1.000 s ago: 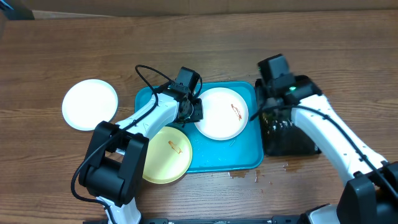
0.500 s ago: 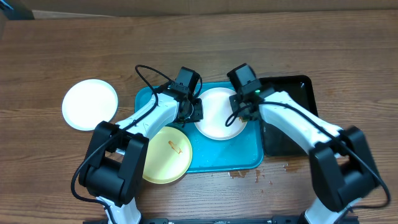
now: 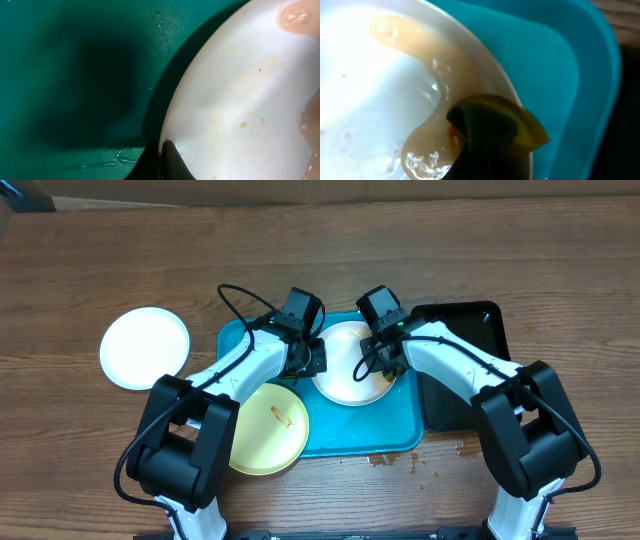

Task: Clean dirty plates on tray and stack at the side
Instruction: 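Scrub the white plate held by the left gripper with the sponge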

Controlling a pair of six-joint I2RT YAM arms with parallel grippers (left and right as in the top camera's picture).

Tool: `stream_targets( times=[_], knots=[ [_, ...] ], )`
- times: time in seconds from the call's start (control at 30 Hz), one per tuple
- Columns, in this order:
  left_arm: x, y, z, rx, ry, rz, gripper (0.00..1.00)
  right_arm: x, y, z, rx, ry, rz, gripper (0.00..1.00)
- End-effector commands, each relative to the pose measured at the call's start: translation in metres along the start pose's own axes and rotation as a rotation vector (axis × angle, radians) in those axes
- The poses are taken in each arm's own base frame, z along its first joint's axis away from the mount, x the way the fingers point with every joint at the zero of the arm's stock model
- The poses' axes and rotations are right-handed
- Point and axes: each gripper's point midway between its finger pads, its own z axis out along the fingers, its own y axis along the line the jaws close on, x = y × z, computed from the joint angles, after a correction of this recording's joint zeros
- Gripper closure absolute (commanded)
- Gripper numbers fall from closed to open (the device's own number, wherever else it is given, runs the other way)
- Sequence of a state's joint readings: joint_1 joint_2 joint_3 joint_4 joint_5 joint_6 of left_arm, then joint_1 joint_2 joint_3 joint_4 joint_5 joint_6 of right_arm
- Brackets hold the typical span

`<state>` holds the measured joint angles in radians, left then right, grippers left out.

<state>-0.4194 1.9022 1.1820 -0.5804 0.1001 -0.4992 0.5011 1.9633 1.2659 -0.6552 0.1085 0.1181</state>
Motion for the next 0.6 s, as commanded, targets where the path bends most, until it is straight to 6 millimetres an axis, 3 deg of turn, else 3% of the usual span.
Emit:
stream_targets(
  times=[0.0, 0.27, 0.4, 0.57],
  knots=[
    [0.004, -0.001, 0.003, -0.002, 0.011, 0.008, 0.96, 0.022, 0.029, 0.016, -0.146, 0.095, -0.028, 0.96],
    [0.004, -0.001, 0.003, -0.002, 0.011, 0.008, 0.96, 0.017, 0.052, -0.002, -0.290, 0.090, -0.054, 0.96],
    [0.004, -0.001, 0.003, -0.002, 0.011, 0.008, 0.94, -0.001, 0.073, -0.023, -0.413, 0.049, -0.057, 0.96],
    [0.004, -0.001, 0.003, -0.003, 0.012, 0.008, 0.90, -0.034, 0.062, -0.046, -0.417, -0.017, -0.027, 0.96]
  ],
)
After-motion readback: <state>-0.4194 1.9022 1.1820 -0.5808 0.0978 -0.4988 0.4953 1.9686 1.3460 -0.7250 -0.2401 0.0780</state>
